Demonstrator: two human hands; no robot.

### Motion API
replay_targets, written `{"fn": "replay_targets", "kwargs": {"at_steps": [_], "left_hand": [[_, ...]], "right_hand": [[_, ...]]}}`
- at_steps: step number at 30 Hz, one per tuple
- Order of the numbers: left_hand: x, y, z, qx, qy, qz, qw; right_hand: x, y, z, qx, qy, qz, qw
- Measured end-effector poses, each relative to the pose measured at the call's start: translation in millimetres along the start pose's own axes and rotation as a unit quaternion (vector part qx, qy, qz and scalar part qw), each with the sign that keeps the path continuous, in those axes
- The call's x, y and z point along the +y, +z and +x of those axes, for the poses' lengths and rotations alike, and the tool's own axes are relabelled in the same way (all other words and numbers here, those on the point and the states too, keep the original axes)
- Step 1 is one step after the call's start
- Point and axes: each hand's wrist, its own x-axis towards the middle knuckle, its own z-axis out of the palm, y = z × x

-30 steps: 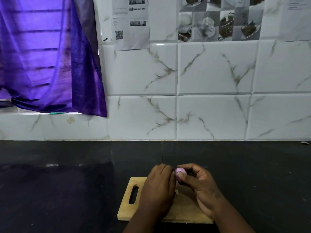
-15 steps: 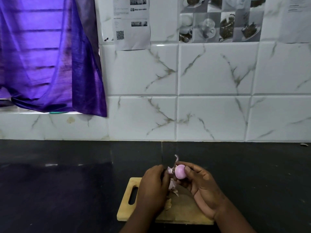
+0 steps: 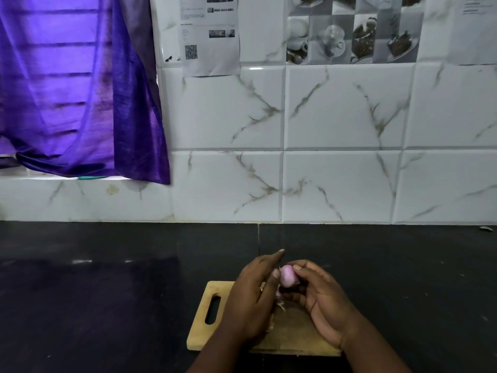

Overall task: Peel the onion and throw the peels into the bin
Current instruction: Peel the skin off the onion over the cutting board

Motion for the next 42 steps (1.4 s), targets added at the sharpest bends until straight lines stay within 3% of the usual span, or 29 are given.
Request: {"fn": "replay_targets", "kwargs": {"at_steps": [2, 7, 15, 33, 42], "left_hand": [[1, 0, 0, -0.016, 0.01, -0.009, 1.0], [-1, -1, 1, 0.027, 0.02, -0.003, 0.999], [-5, -7, 4, 0.044, -0.104, -0.179, 0.977], [-12, -5, 4, -0.017, -0.127, -0.208, 0.97], [-14, -1, 6, 0.06, -0.096, 0.018, 0.993]], "right_hand": [[-1, 0, -2, -0.01, 0.004, 0.003, 1.0], [-2, 2, -6, -0.017, -0.012, -0.021, 1.0], [1, 3, -6, 0.0, -0.033, -0.046, 0.998], [6, 0, -2, 0.05, -0.109, -0.167, 0.979], [7, 0, 2, 0.09, -0.082, -0.103, 0.987]]}}
